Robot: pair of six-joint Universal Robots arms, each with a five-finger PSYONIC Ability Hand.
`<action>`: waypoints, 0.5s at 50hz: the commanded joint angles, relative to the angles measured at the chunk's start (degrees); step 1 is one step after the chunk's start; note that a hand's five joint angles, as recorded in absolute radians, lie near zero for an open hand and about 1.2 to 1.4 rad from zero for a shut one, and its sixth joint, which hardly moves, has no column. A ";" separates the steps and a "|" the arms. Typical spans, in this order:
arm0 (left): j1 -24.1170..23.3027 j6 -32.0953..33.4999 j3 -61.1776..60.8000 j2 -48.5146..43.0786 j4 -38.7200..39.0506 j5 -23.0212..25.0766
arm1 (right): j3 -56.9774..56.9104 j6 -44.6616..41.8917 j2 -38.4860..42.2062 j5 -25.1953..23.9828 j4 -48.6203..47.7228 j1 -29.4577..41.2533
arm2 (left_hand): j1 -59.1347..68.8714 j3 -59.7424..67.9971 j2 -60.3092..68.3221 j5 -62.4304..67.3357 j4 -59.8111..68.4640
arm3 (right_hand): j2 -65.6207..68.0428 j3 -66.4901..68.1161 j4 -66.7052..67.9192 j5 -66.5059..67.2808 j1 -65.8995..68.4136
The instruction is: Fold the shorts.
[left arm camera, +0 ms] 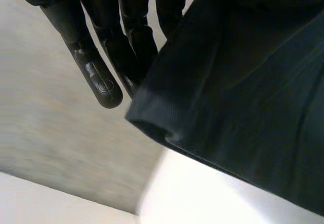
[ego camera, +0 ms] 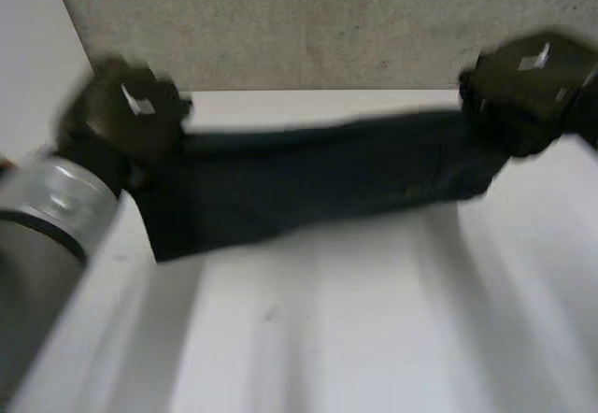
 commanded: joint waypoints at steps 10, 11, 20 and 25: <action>0.23 -3.49 13.02 2.79 -0.16 0.10 | -13.10 4.06 3.48 0.05 1.14 0.97 | 14.20 11.73 11.39 14.51 10.90 | 12.47 12.59 11.74 14.49 24.62; 0.14 -3.49 12.66 1.46 -0.07 0.10 | -12.66 4.06 4.62 0.13 1.14 1.32 | 14.20 11.73 11.39 14.51 10.90 | 12.47 12.59 11.74 14.49 24.62; 0.58 -5.25 14.14 -15.67 0.19 0.19 | -10.99 4.50 16.39 1.45 0.35 5.54 | 14.20 11.73 11.39 14.51 10.90 | 12.47 12.59 11.74 14.49 24.62; 3.13 -4.99 23.35 -28.14 1.59 0.27 | -14.84 5.55 25.89 6.72 -5.35 7.48 | 14.20 11.73 11.39 14.51 10.90 | 12.47 12.59 11.74 14.49 24.62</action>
